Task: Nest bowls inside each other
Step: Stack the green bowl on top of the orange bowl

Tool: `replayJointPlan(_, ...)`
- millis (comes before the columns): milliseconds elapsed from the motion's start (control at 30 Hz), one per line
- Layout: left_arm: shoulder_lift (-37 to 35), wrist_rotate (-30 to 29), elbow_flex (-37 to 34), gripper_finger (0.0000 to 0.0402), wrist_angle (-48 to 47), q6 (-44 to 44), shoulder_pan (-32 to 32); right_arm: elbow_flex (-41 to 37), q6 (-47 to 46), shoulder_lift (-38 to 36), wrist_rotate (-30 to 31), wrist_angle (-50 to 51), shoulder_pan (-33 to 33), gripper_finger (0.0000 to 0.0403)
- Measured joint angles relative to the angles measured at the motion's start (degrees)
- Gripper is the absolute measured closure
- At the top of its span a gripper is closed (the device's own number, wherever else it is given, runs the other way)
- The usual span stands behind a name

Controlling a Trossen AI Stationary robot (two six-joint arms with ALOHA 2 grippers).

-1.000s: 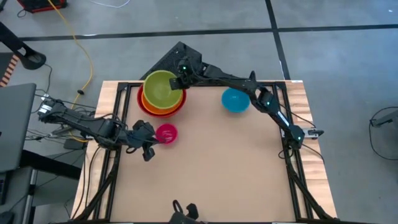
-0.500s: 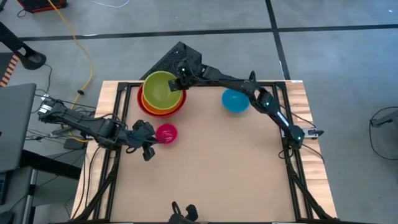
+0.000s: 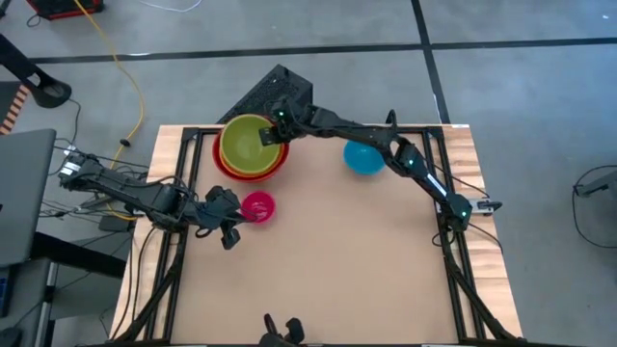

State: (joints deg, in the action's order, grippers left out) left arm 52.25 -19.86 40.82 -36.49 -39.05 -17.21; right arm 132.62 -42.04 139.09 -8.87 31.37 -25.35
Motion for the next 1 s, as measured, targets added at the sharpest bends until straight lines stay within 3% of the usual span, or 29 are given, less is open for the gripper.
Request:
replayJointPlan(533, 0.0, 0.02, 0.0, 0.0401, 0.0, -0.04, 0.0, -0.02, 1.36, 0.92, 3.2, -0.37, 0.03, 0.0391)
replayJointPlan(1000, 0.0, 0.02, 0.0, 0.0401, 0.0, -0.45, 0.0, -0.02, 0.02, 0.92, 3.28, -0.54, 0.22, 0.0334)
